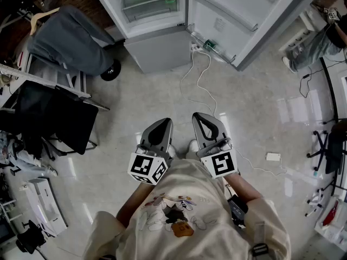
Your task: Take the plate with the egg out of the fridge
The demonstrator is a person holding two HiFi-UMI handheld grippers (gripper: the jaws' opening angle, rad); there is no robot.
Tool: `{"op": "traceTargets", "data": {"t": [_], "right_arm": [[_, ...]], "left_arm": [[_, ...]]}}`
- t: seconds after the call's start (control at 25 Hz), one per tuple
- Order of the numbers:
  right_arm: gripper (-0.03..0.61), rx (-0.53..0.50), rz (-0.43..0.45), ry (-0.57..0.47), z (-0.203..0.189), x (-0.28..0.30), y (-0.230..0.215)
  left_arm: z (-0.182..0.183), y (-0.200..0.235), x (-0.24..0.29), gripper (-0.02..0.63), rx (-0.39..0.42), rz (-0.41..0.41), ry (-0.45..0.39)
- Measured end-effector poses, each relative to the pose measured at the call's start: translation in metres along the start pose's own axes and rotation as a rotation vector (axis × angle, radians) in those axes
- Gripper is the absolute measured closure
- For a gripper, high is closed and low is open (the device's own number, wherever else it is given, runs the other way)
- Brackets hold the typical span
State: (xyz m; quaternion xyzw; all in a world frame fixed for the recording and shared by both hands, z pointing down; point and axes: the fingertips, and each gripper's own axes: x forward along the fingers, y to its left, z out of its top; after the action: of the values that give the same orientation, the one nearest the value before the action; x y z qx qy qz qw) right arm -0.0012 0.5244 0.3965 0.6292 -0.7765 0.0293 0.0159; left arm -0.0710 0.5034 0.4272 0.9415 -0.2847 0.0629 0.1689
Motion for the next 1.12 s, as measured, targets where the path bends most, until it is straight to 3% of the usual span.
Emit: {"op": "traceTargets", "data": {"t": [0.12, 0.28, 0.56, 1.12], "right_arm": [[0.573, -0.016, 0.006, -0.018, 0.004, -0.003, 0.005], [0.572, 0.046, 0.001, -0.038, 0.002, -0.013, 0.007], [0.572, 0.053, -0.010, 0.041, -0.021, -0.039, 0.009], [0.572, 0.038, 0.027, 0.071, -0.034, -0.052, -0.032]], "left_arm": [[-0.002, -0.002, -0.005, 0.604, 0.009, -0.004, -0.010], [-0.014, -0.007, -0.013, 0.604, -0.001, -0.001, 0.012], [-0.023, -0.020, -0.016, 0.604, -0.022, -0.021, 0.034], [-0.023, -0.050, 0.013, 0.604, 0.032, 0.011, 0.024]]}}
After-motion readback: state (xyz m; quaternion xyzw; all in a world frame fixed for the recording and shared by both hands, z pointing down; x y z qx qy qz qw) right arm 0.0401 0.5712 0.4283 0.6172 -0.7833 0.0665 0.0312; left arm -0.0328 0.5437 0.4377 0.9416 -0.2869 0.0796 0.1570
